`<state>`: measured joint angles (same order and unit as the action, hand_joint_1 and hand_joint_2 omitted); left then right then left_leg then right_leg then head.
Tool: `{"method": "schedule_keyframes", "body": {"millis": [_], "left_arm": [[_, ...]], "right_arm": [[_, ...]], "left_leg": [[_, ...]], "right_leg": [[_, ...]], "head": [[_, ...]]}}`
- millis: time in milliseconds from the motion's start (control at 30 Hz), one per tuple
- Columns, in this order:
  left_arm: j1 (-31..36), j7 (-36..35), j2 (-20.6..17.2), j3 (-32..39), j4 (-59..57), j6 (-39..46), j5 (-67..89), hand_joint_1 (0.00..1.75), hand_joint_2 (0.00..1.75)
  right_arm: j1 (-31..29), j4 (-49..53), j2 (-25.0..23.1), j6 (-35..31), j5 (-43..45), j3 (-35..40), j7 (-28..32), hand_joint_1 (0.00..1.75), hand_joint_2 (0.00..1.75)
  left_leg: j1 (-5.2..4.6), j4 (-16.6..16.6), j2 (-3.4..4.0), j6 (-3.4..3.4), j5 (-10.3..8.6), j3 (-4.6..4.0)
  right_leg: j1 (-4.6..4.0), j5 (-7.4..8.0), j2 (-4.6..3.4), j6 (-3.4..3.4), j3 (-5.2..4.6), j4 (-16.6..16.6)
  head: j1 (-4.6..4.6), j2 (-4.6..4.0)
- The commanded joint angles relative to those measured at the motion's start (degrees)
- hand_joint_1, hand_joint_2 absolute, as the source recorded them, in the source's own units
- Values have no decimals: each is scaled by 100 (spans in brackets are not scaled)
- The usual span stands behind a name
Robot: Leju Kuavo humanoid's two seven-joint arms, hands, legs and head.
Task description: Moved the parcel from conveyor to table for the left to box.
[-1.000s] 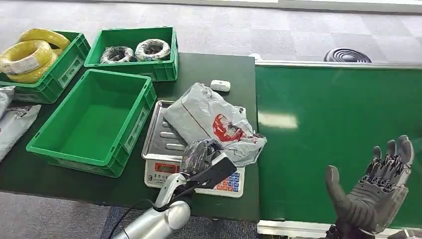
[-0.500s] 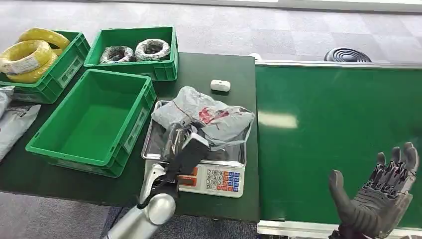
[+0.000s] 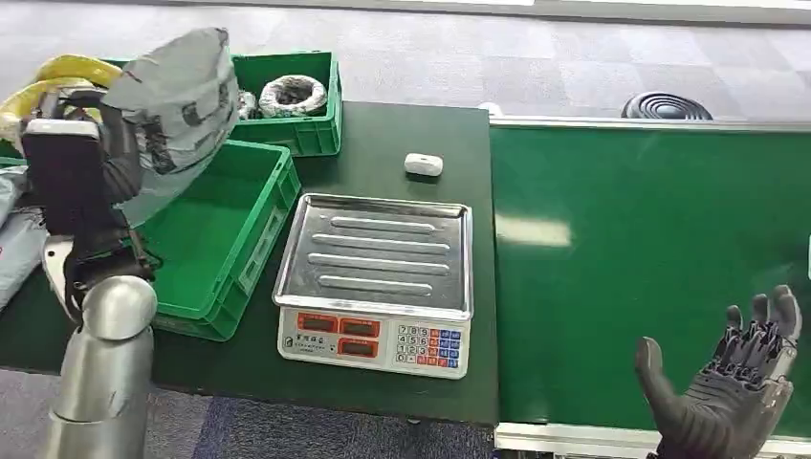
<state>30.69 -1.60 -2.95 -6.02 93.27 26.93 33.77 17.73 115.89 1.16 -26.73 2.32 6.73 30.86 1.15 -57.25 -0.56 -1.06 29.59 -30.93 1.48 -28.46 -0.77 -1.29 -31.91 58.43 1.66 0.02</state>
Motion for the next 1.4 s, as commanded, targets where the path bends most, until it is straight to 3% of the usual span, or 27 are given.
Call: {"method": "schedule_keyframes", "body": {"millis": [33, 200, 233, 267, 800, 967, 1100, 1267, 1300, 1333, 1400], "left_arm": [[274, 134, -646, 1605, -1277, -156, -132, 175, 175], [-176, -229, -657, 1589, -1482, -989, -388, 175, 175], [-177, -209, -663, 1578, -1553, -1004, -406, 152, 175], [-210, -290, -718, 1536, -1619, -1122, -398, 2, 175], [-190, -181, -621, 1553, -1260, -1487, -1097, 0, 175], [-436, 585, -524, 1679, -74, -1249, -2040, 0, 175], [-1658, 1525, -408, 1586, 1938, -1247, -2668, 0, 175], [-2031, 1813, -405, 1545, 2325, -1218, -2874, 0, 175], [-2356, 2165, -459, 1519, 2519, -1195, -2872, 0, 175], [-3959, 3185, -312, 1439, 3321, -1215, -3033, 0, 175], [-4717, 3670, -222, 1450, 3470, -1129, -3062, 0, 175]], "right_arm": [[-305, -443, 17, 87, -98, 111, -223, 0, 175], [-295, -499, 61, 173, -106, 55, -267, 0, 175], [-307, -522, 64, 200, -90, 40, -264, 0, 175], [-320, -538, 68, 227, -83, 34, -267, 0, 175], [-404, -656, -35, 422, -104, -70, -314, 0, 175], [-340, -679, 0, 461, -46, -88, -266, 0, 175], [-84, -761, 189, 620, -74, 37, -281, 0, 175], [-24, -835, 296, 698, -145, 128, -298, 0, 175], [49, -856, 340, 703, -214, 164, -328, 0, 175], [419, -890, 481, 827, -533, 341, -527, 0, 175], [557, -889, 495, 835, -634, 391, -560, 0, 175]], "left_leg": [[1, 11, 18, 1, -3, 13], [-2, 14, 12, 4, -4, 14], [-3, 28, 14, 8, -11, 23], [-2, 17, 15, 6, -6, 15], [4, 14, 2, 9, -13, -3], [4, 24, 7, 11, -14, 2], [4, 11, 19, 6, 2, 4], [-1, 18, 30, 8, 5, 13], [-2, 22, 33, 9, 5, 17], [-3, 23, 32, 5, 10, 17], [-8, 33, 51, 5, 22, 34]], "right_leg": [[-3, 6, -12, 11, 4, -5], [0, 2, -5, 8, 7, -9], [-1, 9, -4, 12, 15, -23], [-1, 6, -8, 10, 9, -15], [-8, 13, 6, 16, -1, -19], [-9, 15, 4, 19, 2, -27], [-7, 3, -13, 10, 0, -16], [-2, 2, -21, 9, 4, -19], [-2, 3, -23, 10, 7, -23], [0, -1, -24, 8, 8, -24], [4, -4, -40, 7, 14, -30]], "head": [[0, 0], [-2, 0], [2, 0], [0, 0], [0, 0], [0, 0], [0, 0], [4, 0], [4, 0], [-2, 0], [0, 0]]}}
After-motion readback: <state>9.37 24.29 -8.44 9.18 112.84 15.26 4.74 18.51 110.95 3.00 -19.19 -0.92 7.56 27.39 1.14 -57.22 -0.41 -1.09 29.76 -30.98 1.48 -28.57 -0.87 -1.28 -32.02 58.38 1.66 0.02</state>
